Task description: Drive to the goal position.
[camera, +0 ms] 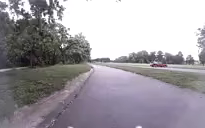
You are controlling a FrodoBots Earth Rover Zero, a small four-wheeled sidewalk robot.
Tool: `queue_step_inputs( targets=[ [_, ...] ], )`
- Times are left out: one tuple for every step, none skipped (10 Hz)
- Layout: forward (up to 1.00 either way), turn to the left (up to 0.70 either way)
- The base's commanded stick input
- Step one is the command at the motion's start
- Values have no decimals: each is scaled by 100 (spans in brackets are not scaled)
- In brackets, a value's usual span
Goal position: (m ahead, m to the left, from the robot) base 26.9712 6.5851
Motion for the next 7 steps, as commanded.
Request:
queue_step_inputs(
  targets=[
    [60,0],
    [70,-1],
    [70,-1],
    [68,0],
    [66,-1],
    [61,0],
    [58,-1]
  ],
)
